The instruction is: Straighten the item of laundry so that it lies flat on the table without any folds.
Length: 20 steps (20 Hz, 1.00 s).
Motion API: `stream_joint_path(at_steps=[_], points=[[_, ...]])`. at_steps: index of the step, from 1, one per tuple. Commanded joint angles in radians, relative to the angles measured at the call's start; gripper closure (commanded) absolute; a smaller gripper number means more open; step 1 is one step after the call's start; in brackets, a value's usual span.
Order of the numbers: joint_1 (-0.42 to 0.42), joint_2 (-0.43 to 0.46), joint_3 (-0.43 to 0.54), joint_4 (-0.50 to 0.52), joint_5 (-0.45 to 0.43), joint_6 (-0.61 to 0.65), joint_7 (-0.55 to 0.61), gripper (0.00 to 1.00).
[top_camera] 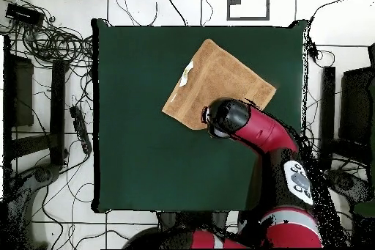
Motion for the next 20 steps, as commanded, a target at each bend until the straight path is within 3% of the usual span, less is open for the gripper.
stream_joint_path(at_steps=[1, 20], points=[[-0.002, -0.018, 0.014, 0.149, 0.036, 0.016, 0.261, 0.00], [-0.047, 0.039, 0.044, 0.195, 0.009, -0.144, 0.228, 0.00]])
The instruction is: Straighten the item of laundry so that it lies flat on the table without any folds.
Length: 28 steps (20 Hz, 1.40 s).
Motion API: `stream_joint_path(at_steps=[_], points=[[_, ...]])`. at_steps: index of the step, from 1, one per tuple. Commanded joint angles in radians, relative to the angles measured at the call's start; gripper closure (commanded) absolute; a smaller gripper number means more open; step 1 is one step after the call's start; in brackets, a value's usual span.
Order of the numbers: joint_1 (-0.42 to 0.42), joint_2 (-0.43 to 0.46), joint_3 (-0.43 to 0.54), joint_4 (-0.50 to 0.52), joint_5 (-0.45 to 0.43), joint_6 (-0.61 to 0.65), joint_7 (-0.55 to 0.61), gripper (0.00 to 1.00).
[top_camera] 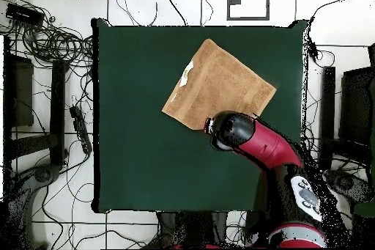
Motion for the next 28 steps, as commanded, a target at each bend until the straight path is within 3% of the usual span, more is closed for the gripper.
stream_joint_path(at_steps=[1, 12, 28], points=[[-0.019, 0.089, 0.045, 0.083, 0.006, -0.106, 0.223, 0.00], [-0.053, 0.086, 0.029, 0.031, -0.036, -0.048, 0.158, 0.00], [-0.089, 0.154, 0.075, 0.061, -0.031, -0.229, 0.177, 0.00]])
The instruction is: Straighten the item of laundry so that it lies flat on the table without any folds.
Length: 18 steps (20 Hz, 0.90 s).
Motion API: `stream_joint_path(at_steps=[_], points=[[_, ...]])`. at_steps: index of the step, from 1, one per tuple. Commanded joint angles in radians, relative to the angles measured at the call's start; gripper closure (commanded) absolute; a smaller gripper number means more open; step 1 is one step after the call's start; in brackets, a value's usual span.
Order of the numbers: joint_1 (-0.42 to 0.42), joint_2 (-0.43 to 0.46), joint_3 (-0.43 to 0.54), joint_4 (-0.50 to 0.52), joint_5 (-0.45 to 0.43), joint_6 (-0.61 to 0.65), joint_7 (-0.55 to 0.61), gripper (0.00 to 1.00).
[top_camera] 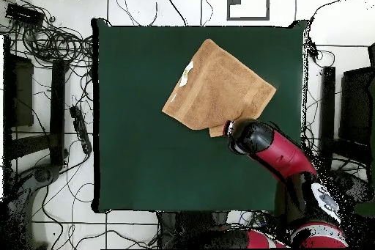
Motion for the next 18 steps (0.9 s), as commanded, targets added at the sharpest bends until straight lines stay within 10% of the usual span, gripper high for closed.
stream_joint_path(at_steps=[1, 18], points=[[0.010, 0.096, 0.077, 0.054, -0.031, -0.096, 0.178, 0.00], [-0.010, 0.179, 0.115, 0.074, -0.018, -0.243, 0.206, 0.00]])
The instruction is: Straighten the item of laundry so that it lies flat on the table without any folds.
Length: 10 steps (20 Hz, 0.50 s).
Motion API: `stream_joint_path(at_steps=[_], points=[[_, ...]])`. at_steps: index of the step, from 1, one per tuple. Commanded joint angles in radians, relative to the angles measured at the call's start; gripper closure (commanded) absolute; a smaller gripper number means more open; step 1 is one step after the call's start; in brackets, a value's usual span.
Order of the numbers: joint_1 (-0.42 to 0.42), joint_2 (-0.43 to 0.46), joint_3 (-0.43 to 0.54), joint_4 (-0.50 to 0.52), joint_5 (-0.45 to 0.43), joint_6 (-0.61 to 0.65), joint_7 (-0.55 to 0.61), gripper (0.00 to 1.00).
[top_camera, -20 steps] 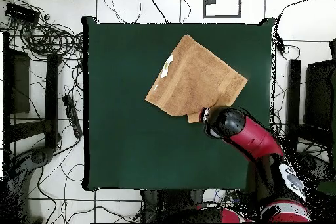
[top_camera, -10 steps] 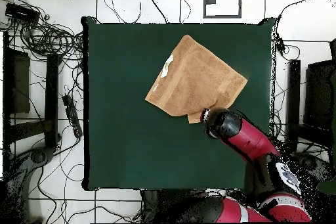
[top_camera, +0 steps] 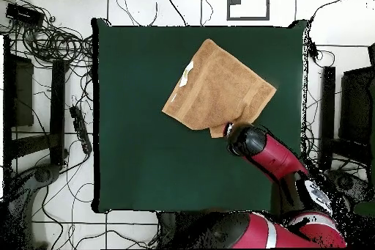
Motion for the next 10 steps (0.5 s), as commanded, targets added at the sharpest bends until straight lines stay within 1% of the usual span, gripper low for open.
stream_joint_path(at_steps=[1, 6, 8, 9, 10], points=[[-0.007, 0.115, 0.116, 0.066, -0.019, -0.119, 0.207, 0.00], [-0.002, 0.122, 0.112, 0.061, -0.026, -0.132, 0.205, 0.00], [0.000, 0.121, 0.112, 0.066, -0.030, -0.159, 0.213, 0.00], [0.001, 0.121, 0.112, 0.068, -0.032, -0.173, 0.218, 1.00], [0.001, 0.120, 0.111, 0.070, -0.032, -0.180, 0.222, 1.00]])
